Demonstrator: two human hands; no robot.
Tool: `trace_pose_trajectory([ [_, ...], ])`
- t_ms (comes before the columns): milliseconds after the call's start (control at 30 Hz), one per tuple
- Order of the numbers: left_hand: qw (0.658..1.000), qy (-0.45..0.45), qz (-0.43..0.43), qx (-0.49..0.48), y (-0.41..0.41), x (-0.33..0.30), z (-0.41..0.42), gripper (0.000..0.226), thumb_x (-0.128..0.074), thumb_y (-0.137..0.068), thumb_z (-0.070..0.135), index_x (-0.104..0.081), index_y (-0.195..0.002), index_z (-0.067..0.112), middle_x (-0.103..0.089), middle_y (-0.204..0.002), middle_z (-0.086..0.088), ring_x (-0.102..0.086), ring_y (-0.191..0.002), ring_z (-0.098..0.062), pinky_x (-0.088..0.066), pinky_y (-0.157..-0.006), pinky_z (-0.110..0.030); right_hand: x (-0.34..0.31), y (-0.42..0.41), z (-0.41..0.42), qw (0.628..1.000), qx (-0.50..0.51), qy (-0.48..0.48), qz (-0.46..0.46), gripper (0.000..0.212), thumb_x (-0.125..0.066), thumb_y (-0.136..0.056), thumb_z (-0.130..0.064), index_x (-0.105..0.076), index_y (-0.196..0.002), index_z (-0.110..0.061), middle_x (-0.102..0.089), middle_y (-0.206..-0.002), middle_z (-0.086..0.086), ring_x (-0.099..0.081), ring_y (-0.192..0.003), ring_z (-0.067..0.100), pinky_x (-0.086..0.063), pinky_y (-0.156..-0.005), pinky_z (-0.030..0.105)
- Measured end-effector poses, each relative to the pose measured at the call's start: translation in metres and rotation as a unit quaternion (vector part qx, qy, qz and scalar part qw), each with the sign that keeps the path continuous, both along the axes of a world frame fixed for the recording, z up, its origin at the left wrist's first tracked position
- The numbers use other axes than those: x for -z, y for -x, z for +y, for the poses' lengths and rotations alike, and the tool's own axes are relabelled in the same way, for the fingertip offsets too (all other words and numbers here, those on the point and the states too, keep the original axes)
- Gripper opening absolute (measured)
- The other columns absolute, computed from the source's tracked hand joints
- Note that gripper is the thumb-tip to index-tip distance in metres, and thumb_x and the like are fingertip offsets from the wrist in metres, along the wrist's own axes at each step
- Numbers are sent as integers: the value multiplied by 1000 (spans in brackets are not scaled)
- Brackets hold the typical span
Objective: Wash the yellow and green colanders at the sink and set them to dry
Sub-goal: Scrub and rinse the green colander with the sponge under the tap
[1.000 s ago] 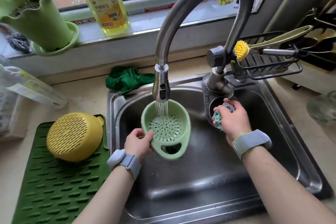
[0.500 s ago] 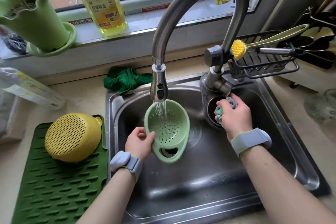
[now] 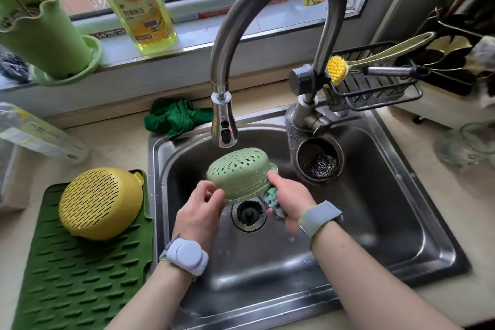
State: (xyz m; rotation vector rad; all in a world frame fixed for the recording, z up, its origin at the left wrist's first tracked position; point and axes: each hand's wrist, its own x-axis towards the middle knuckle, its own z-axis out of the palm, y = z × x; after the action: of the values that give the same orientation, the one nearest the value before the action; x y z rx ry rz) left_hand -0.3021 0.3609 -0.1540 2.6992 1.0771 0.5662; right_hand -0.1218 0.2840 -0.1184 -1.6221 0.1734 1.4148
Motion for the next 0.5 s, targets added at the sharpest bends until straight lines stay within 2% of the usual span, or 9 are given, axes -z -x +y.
trace_pose_trajectory([
  [67, 999, -5, -30, 26, 5, 6, -5, 33, -84, -72, 17, -54, -84, 18, -46, -100, 2, -56, -70, -18, -41, -44, -24, 0, 1, 1, 999, 33, -29, -2, 22, -59, -90, -30, -57, -80, -11, -57, -68, 8, -46, -45, 14, -39, -39, 20],
  [133, 993, 80, -76, 38, 11, 8, -12, 23, -73, -80, 37, -63, -92, 20, -49, -105, 1, -53, -88, -14, -46, -72, -23, -2, -4, -2, 998, 28, -54, -23, 20, -55, -92, -23, -56, -78, -9, -56, -65, 9, -47, -45, 15, -37, -40, 21],
  [200, 965, 220, -108, -89, 13, 5, -20, 41, -58, -85, 52, -64, -108, 18, -52, -111, -4, -50, -102, -16, -38, -92, -23, -2, -14, -7, 997, 13, -61, -32, 20, -53, -93, -21, -57, -80, -7, -56, -62, 9, -49, -43, 14, -37, -40, 21],
  [233, 916, 320, -132, -203, 12, 1, -19, 45, -54, -89, 53, -61, -113, 16, -54, -115, -7, -52, -102, -20, -39, -93, -27, -3, -19, -10, 998, 7, -62, -24, 19, -53, -94, -21, -58, -83, -7, -57, -60, 8, -49, -41, 13, -37, -39, 20],
  [267, 818, 455, -164, -313, 8, -5, -16, 44, -52, -94, 51, -58, -116, 14, -54, -118, -12, -56, -100, -24, -45, -90, -32, -3, -23, -13, 998, 0, -68, -7, 19, -52, -95, -22, -58, -86, -6, -58, -57, 8, -49, -40, 13, -37, -39, 20],
  [333, 568, 690, -246, -376, 3, -15, -10, 42, -46, -100, 46, -59, -113, 9, -60, -115, -19, -65, -92, -32, -59, -76, -39, -2, -30, -18, 996, -37, -76, 24, 21, -53, -95, -26, -58, -92, -6, -58, -58, 9, -48, -43, 15, -37, -40, 20],
  [367, 501, 736, -273, -364, 0, -18, -6, 39, -45, -101, 41, -62, -110, 7, -65, -108, -20, -69, -86, -31, -62, -68, -38, -2, -34, -20, 995, -58, -76, 28, 23, -53, -95, -28, -59, -95, -6, -57, -60, 10, -48, -45, 16, -37, -41, 21],
  [433, 498, 728, -307, -358, -4, -19, -2, 27, -47, -103, 25, -62, -100, 3, -72, -89, -17, -73, -68, -23, -61, -56, -30, 2, -37, -24, 994, -73, -74, 30, 25, -53, -95, -29, -61, -96, -6, -56, -62, 11, -47, -45, 17, -37, -39, 20],
  [500, 569, 670, -321, -353, -8, -19, -2, 17, -47, -103, 14, -59, -99, 3, -71, -85, -14, -72, -63, -19, -59, -52, -27, 5, -39, -27, 992, -106, -51, -51, 28, -53, -95, -35, -61, -90, -9, -53, -61, 11, -43, -46, 19, -35, -41, 21],
])
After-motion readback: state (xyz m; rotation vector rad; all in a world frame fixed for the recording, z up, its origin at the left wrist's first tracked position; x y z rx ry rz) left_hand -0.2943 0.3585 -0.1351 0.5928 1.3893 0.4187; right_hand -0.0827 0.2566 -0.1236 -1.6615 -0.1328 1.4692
